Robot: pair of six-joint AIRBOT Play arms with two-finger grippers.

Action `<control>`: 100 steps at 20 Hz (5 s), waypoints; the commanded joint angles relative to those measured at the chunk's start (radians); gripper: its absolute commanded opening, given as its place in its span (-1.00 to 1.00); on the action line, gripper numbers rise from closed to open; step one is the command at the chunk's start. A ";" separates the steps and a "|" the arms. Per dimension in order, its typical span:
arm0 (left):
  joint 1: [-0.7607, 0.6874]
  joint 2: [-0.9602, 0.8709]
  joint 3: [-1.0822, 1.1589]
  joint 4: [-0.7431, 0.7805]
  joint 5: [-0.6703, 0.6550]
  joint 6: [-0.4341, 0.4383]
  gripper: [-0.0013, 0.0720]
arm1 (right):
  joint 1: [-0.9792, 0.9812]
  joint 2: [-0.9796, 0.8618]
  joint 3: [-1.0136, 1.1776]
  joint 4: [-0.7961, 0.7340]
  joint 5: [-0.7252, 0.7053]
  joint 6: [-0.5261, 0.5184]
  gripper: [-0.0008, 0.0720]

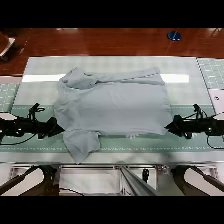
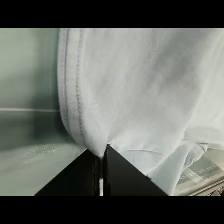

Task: Fold the shirts.

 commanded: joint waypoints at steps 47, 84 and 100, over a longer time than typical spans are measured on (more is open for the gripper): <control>-0.339 -0.092 0.655 0.245 0.734 -0.321 -0.91 | 0.335 -0.252 0.895 -0.129 -0.126 0.051 -0.91; -0.060 -0.222 0.650 0.363 -0.237 -0.125 0.43 | 0.182 -0.279 0.839 -0.373 0.286 0.100 0.16; 0.050 0.084 -0.043 -0.007 0.037 0.023 0.42 | 0.134 0.170 0.055 0.116 -0.037 -0.056 0.16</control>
